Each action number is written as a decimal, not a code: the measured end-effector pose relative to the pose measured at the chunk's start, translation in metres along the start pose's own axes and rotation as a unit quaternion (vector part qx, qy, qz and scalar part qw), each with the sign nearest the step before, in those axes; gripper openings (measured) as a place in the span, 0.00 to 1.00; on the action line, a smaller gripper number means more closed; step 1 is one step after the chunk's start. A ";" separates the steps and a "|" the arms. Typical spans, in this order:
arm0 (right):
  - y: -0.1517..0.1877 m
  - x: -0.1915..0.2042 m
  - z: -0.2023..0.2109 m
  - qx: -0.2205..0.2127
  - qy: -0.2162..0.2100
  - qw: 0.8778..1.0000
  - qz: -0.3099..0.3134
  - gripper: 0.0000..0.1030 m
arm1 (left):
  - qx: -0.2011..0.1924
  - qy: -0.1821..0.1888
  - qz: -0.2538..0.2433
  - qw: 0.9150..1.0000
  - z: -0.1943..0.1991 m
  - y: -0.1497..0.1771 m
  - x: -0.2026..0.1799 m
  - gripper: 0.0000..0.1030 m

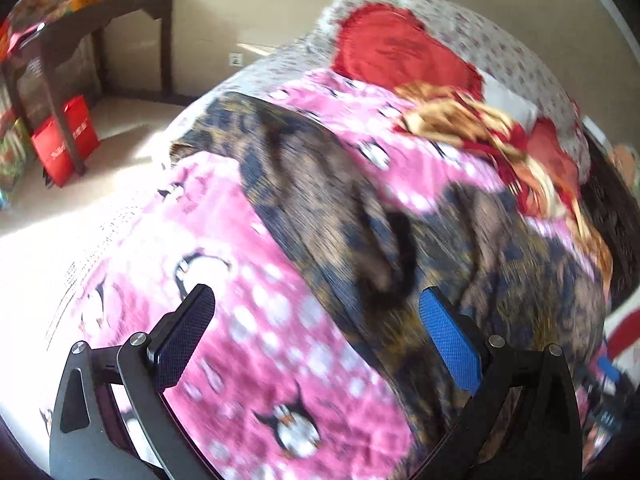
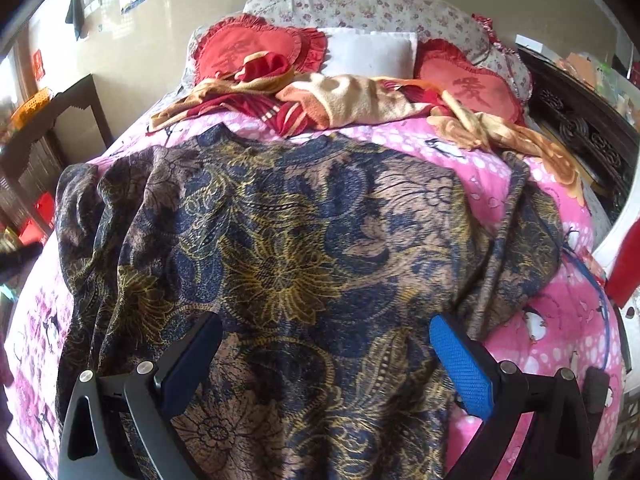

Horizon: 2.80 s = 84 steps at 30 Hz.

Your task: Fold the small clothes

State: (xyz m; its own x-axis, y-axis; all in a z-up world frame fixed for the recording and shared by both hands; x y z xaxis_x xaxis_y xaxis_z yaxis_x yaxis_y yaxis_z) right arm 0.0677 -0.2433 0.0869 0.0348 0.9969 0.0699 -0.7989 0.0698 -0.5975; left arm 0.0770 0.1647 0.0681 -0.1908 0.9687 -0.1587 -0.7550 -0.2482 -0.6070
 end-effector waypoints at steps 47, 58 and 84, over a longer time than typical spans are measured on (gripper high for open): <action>-0.018 0.001 0.001 0.001 -0.051 0.998 -0.040 1.00 | -0.150 0.219 -0.096 0.959 0.130 -0.174 -0.030 0.05; -0.010 -0.048 0.027 -0.022 -0.026 0.997 -0.075 1.00 | -0.052 0.379 -0.201 0.902 0.112 -0.076 -0.262 0.05; -0.023 -0.042 -0.019 0.017 -0.080 0.996 -0.041 1.00 | 0.050 0.064 -0.142 0.987 -0.016 0.048 -0.090 0.70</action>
State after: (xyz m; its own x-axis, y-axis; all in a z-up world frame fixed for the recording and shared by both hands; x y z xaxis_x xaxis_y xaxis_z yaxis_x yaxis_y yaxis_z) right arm 0.0959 -0.2859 0.0827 0.0064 0.9693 0.2458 -0.8172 0.1467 -0.5573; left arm 0.0682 0.0654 0.0415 0.1132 0.9890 -0.0948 -0.8264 0.0408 -0.5616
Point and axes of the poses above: each gripper's, at about its wrist camera, not at the fingertips, and z roughly against the way its jaws point, x to its left, y to its underside, the point moved 3 cm from there along -z, roughly the way its jaws point, and after that the axes turned 7 degrees about -z, right-handed, at the moved point
